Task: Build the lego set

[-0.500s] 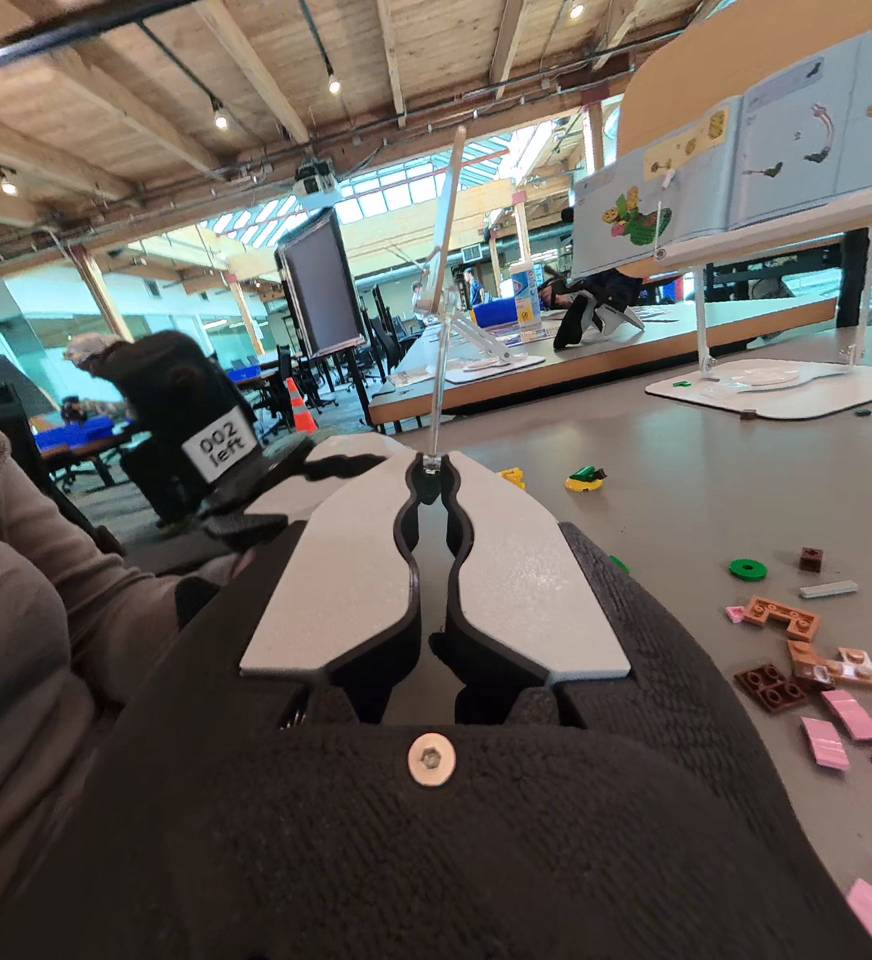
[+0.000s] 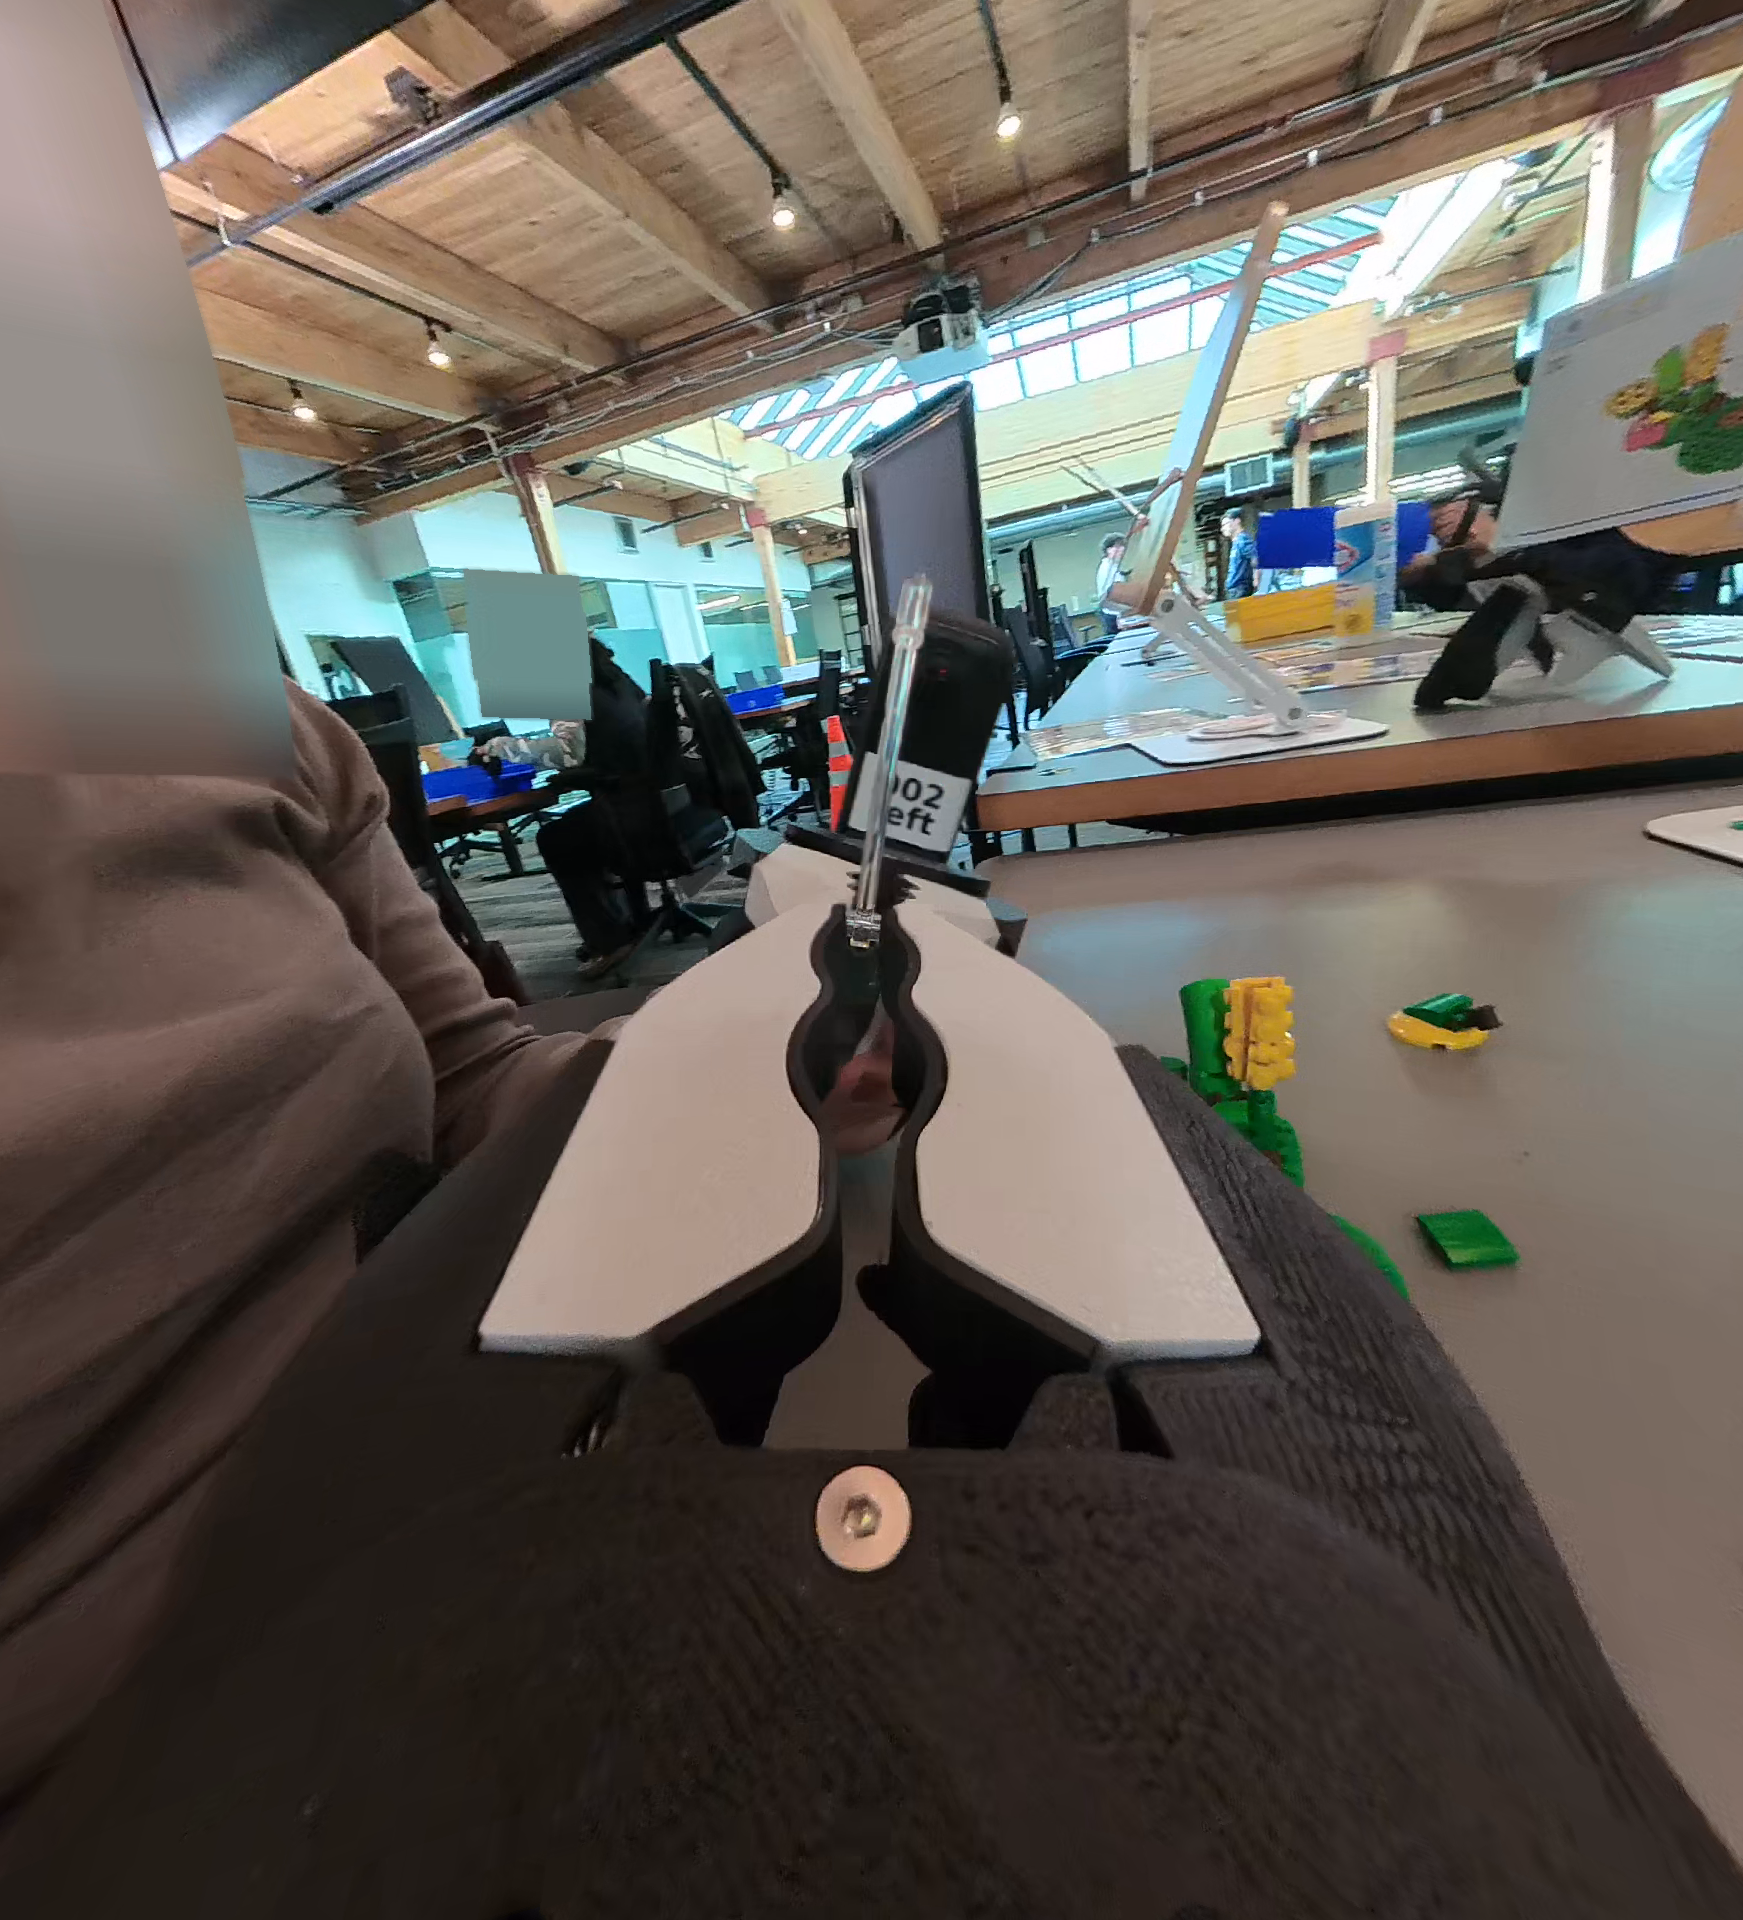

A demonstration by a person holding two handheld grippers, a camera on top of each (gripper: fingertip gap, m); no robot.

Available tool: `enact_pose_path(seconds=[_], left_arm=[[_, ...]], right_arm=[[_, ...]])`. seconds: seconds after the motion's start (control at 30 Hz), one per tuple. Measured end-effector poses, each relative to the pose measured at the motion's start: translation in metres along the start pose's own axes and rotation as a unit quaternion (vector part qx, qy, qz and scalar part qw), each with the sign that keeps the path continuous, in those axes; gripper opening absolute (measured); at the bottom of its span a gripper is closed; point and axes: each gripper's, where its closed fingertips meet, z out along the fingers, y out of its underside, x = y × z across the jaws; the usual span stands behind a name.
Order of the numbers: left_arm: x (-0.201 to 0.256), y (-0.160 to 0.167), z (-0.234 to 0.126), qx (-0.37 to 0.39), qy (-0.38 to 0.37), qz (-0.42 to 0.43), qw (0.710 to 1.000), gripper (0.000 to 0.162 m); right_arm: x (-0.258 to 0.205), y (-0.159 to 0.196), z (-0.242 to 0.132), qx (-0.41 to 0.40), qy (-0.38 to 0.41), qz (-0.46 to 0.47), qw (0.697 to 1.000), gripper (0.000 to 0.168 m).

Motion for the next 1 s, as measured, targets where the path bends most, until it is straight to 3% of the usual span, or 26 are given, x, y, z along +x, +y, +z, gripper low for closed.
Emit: enact_pose_path(seconds=[0.43,0.7,0.87,1.0], left_arm=[[0.01,0.005,0.001,-0.006,0.044,-0.028,0.999,0.006],[0.009,0.017,-0.002,-0.054,0.036,-0.021,0.998,0.006],[-0.001,0.009,-0.002,-0.021,0.007,-0.014,1.0,0.006],[0.0,-0.004,-0.007,0.021,0.011,-0.007,1.0,0.006]], right_arm=[[-0.013,0.004,-0.002,-0.044,-0.032,-0.02,0.998,0.005],[-0.016,0.017,-0.005,-0.087,-0.047,-0.001,0.995,0.004],[-0.006,0.015,-0.005,-0.064,-0.029,0.02,0.997,0.005],[0.0,0.021,-0.005,-0.073,-0.017,0.045,0.996,0.02]])
